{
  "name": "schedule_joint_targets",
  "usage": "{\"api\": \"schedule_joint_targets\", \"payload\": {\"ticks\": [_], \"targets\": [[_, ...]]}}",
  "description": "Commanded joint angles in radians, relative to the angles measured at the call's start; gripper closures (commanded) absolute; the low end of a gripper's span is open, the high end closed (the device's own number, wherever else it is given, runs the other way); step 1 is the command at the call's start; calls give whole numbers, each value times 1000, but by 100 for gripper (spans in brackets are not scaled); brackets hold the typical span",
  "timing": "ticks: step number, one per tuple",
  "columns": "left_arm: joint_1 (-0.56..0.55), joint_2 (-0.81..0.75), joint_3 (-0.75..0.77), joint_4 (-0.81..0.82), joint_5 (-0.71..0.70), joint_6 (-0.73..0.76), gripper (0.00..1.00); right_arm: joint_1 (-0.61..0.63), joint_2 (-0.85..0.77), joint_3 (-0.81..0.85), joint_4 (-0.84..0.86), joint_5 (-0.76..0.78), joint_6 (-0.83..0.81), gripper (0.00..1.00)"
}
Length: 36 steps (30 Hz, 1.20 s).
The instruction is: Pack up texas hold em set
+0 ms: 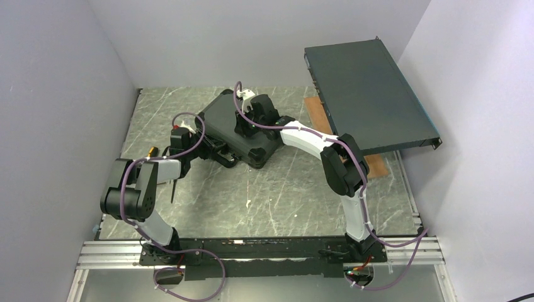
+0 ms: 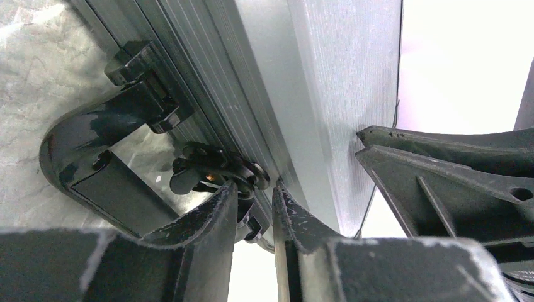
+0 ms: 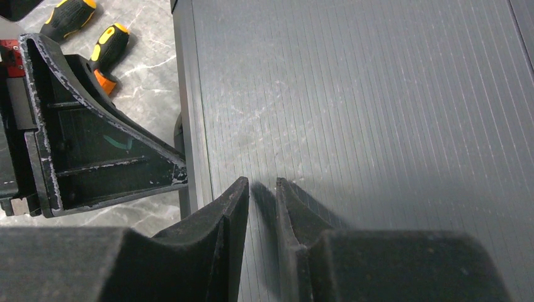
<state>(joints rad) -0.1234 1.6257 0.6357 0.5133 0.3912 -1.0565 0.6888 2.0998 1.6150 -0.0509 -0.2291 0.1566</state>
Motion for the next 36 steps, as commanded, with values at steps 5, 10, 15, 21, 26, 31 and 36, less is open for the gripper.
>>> {"api": "schedule_joint_targets", "payload": {"ticks": [5, 10, 15, 21, 26, 31, 36], "targets": [[-13, 22, 51, 121, 45, -21, 69, -2, 58, -41, -195, -6, -12, 74], [-24, -30, 25, 162, 17, -14, 70, -2, 60, -40, -194, -11, -11, 74], [-24, -32, 26, 238, 30, -51, 73, -1, 60, -39, -196, -14, -11, 74], [-29, -40, 19, 298, 34, -94, 79, 0, 54, -43, -194, -11, -11, 74], [-41, -98, 0, 287, 17, -97, 83, 0, 60, -40, -195, -19, -9, 74], [-46, -150, -3, 260, 7, -88, 83, 1, 67, -34, -200, -20, -9, 74], [-47, -146, 1, 233, 3, -88, 83, 7, 64, -33, -204, -17, -12, 75]]}}
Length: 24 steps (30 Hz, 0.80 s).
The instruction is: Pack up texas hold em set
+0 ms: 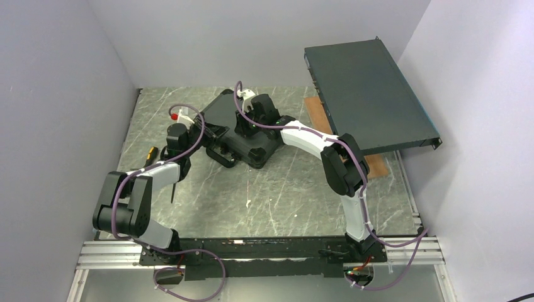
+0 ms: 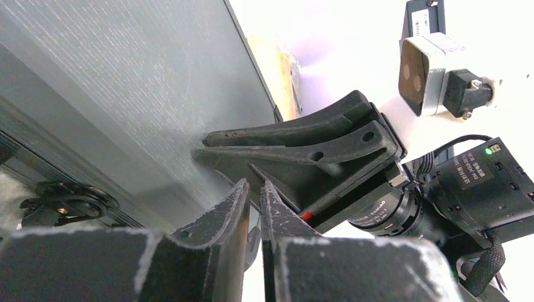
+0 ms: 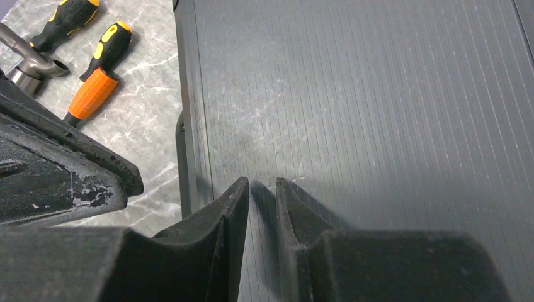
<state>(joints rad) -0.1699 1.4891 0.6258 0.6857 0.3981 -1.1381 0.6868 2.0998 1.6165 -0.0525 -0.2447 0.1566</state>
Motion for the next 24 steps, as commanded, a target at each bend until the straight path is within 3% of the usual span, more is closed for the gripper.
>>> {"api": "schedule_joint_targets", "payload": {"ticks": [1, 4, 6, 8, 10, 13, 24], "targets": [[0, -19, -1, 59, -12, -8, 82, 9, 62, -37, -201, 1, -11, 75], [0, -83, -42, -40, -86, 19, 77, 9, 63, -34, -206, 3, -13, 75], [1, -123, -48, -214, -141, 43, 71, 10, 64, -33, -207, 1, -13, 75], [10, -123, -12, -351, -160, 56, 77, 10, 63, -33, -205, -2, -12, 75], [25, -89, 24, -428, -138, 58, 93, 11, 66, -32, -205, -6, -12, 75], [28, -18, 76, -490, -121, 66, 100, 17, 68, -29, -207, 0, -12, 75], [5, 199, 273, -699, -191, 75, 100, 34, 90, -10, -232, 43, -39, 86]]}}
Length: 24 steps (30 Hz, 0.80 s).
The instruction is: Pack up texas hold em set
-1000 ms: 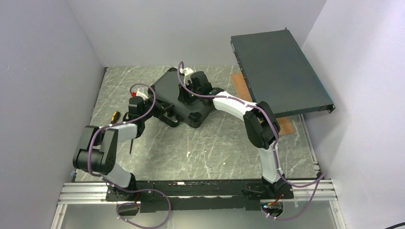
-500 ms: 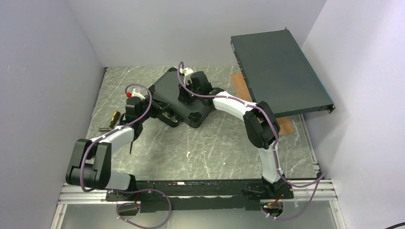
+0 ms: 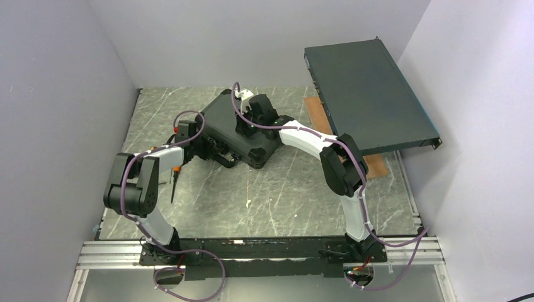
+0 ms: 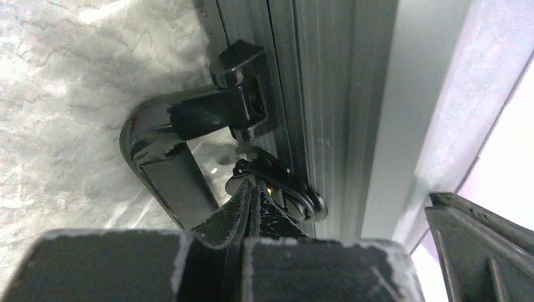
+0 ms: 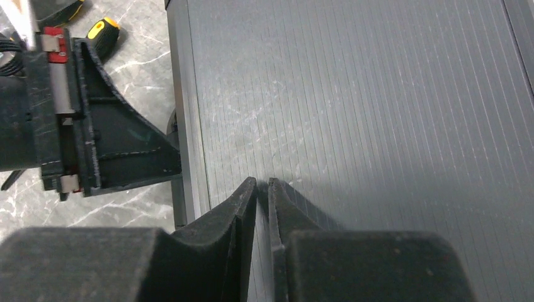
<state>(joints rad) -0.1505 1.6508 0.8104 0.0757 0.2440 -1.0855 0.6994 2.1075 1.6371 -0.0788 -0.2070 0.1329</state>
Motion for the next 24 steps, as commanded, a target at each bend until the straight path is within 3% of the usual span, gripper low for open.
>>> {"api": "schedule_joint_targets", "payload": {"ticks": [1, 14, 24], "targets": [[-17, 51, 103, -114, -41, 21, 100, 22, 86, -28, -207, 7, -16, 87], [-35, 159, 153, -182, -80, 8, 100, 23, 95, -22, -214, 21, -20, 91], [-43, 229, 110, -8, -65, -17, 100, 26, 97, -17, -237, 53, -32, 94]]}}
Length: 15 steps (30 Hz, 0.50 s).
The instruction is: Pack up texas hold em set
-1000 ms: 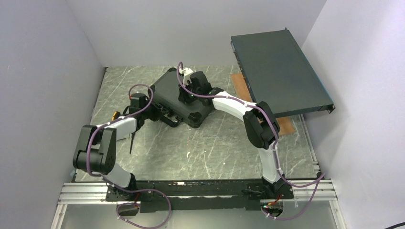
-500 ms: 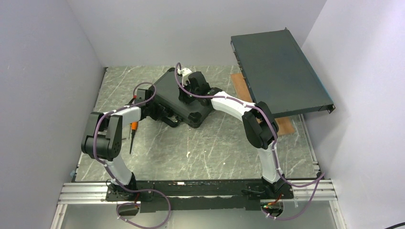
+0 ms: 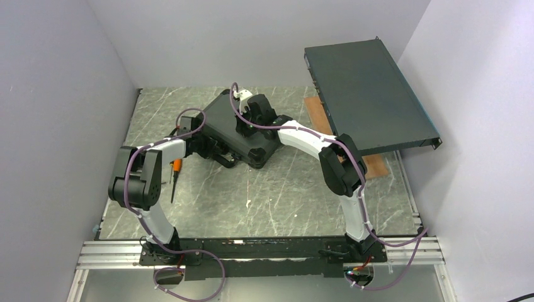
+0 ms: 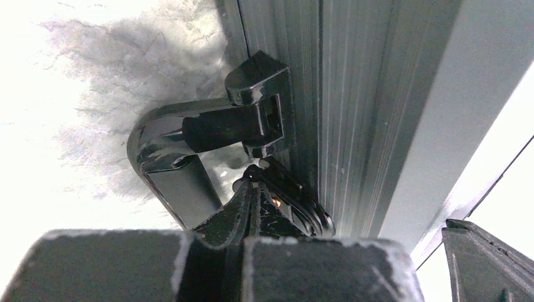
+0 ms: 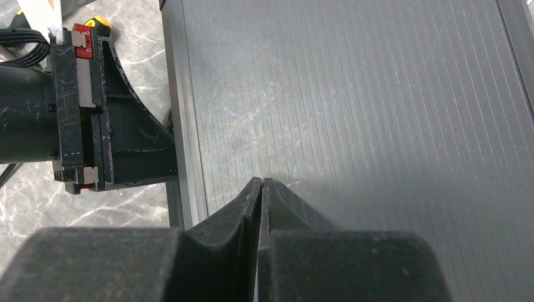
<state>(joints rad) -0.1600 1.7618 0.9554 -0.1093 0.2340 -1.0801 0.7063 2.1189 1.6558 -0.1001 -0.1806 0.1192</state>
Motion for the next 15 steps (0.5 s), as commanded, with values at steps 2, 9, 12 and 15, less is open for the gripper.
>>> {"api": "schedule_joint_targets", "payload": {"ticks": [2, 9, 12, 15], "targets": [[-41, 138, -46, 232, -50, -34, 100, 21, 85, -32, -223, 32, -24, 95], [-83, 154, -97, 275, -120, -115, 100, 25, 94, -8, -268, 61, -42, 98], [-104, 135, -73, 191, -226, -133, 100, 29, 96, -4, -275, 82, -48, 99], [-113, 150, -31, 148, -261, -138, 100, 32, 104, 4, -285, 97, -58, 100]]}}
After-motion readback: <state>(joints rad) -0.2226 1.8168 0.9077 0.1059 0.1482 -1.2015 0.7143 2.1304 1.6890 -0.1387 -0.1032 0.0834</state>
